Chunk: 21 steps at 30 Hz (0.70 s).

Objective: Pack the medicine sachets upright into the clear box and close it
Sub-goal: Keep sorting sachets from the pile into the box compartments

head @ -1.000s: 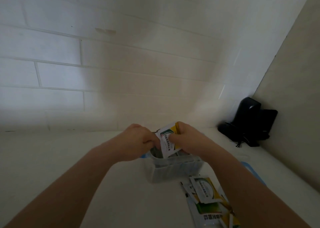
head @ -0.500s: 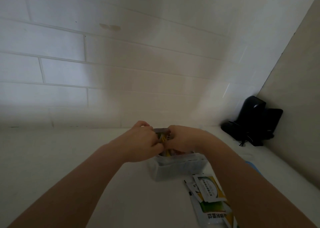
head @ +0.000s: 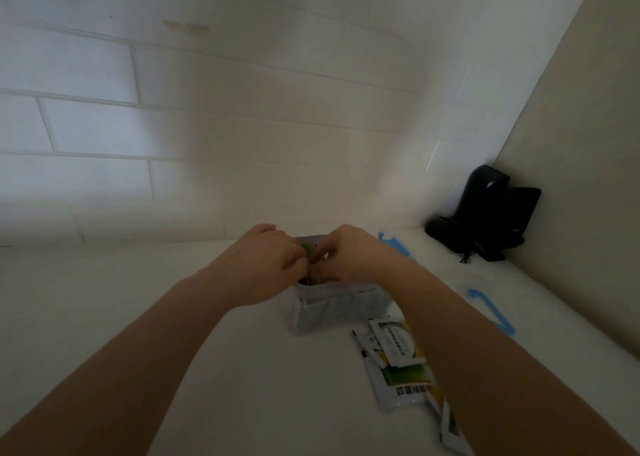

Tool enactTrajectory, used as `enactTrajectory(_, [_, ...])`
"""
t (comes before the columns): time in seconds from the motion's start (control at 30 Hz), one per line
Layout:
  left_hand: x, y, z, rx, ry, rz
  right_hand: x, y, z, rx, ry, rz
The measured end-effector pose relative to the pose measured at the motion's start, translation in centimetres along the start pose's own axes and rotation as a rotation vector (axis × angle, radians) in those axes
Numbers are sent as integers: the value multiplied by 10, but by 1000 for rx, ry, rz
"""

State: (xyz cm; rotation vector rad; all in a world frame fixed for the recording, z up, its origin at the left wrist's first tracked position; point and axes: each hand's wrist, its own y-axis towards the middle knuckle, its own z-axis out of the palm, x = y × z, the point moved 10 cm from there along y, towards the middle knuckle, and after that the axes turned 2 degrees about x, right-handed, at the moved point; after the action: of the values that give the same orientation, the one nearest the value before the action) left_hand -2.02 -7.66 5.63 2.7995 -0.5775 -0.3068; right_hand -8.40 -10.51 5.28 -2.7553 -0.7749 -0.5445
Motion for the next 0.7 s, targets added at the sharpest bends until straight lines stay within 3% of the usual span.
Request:
enactTrajectory(0.1, [-27, -13, -28, -149, -22, 102, -14, -39, -37, -163, 192, -58])
enactTrajectory(0.2, [-68, -33, -44, -242, -267, 166, -39, -93, -59, -256, 215, -79])
enactTrajectory(0.33, [-124, -42, -1, -56, -418, 171, -91, -145, -31, -205, 179, 53])
enactTrajectory(0.5, [-169, -42, 74, 159, -358, 144, -148, -180, -2, -288, 210, 189])
enactTrajectory(0.7, [-160, -42, 94, 82, -204, 91, -186, -209, -12, -449, 229, 237])
